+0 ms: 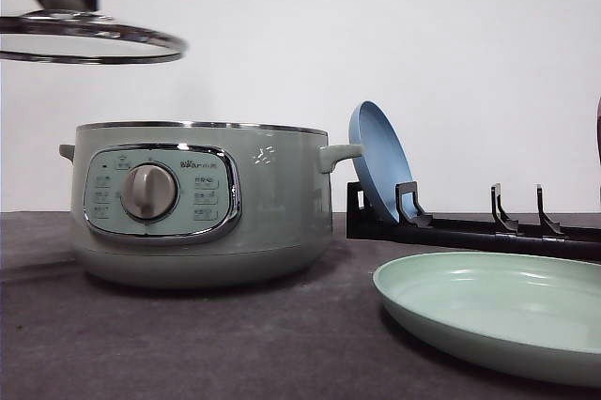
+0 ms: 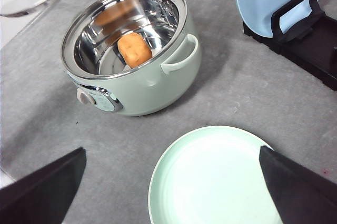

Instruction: Transfer potato from steamer to green plate

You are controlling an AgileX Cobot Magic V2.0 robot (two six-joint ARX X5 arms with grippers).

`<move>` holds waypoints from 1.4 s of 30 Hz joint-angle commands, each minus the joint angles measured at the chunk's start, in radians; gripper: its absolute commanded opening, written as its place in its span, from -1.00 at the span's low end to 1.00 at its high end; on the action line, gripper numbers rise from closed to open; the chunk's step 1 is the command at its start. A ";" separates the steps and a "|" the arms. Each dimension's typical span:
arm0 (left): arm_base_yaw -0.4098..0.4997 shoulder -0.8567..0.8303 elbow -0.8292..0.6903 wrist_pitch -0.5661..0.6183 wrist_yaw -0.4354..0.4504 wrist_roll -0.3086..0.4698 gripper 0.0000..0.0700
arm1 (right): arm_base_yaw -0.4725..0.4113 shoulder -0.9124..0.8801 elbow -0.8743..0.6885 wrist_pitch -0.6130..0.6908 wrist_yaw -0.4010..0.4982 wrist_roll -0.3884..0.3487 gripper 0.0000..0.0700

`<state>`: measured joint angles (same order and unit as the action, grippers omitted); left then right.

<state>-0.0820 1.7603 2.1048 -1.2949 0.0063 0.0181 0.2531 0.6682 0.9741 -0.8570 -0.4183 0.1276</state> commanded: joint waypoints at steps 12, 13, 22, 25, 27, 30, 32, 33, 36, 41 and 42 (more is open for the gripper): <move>0.191 -0.010 0.045 0.033 0.001 0.003 -0.97 | 0.002 0.006 0.013 0.004 0.000 -0.009 0.90; 0.199 -0.010 0.045 0.034 0.002 -0.001 -0.97 | 0.002 0.009 0.013 0.005 0.000 -0.009 0.90; 0.208 -0.010 0.045 0.034 0.002 -0.004 -0.97 | 0.070 0.184 0.111 0.004 -0.002 -0.006 0.90; 0.206 -0.010 0.045 0.035 0.002 -0.004 -0.97 | 0.117 0.310 0.199 0.003 0.000 -0.020 0.90; 0.206 -0.010 0.045 0.035 0.002 -0.004 -0.97 | 0.152 0.403 0.270 -0.001 0.000 -0.040 0.90; 0.206 -0.010 0.045 0.034 0.002 -0.004 -0.97 | 0.205 0.553 0.392 -0.017 0.009 -0.072 0.90; 0.206 -0.010 0.045 0.034 0.002 -0.004 -0.97 | 0.234 0.653 0.481 -0.036 0.015 -0.095 0.90; 0.206 -0.010 0.045 0.034 0.002 -0.004 -0.97 | 0.247 0.705 0.529 -0.050 0.020 -0.108 0.90; 0.206 -0.010 0.045 0.034 0.002 -0.004 -0.97 | 0.288 0.854 0.678 -0.101 0.028 -0.147 0.90; 0.206 -0.010 0.045 0.033 0.002 -0.004 -0.97 | 0.344 1.085 0.914 -0.168 0.071 -0.201 0.90; 0.206 -0.010 0.045 0.033 0.002 -0.004 -0.97 | 0.353 1.126 0.955 -0.175 0.081 -0.209 0.90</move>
<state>0.1257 1.7603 2.1048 -1.2907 0.0055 0.0162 0.5949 1.7437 1.8764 -1.0286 -0.3448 -0.0430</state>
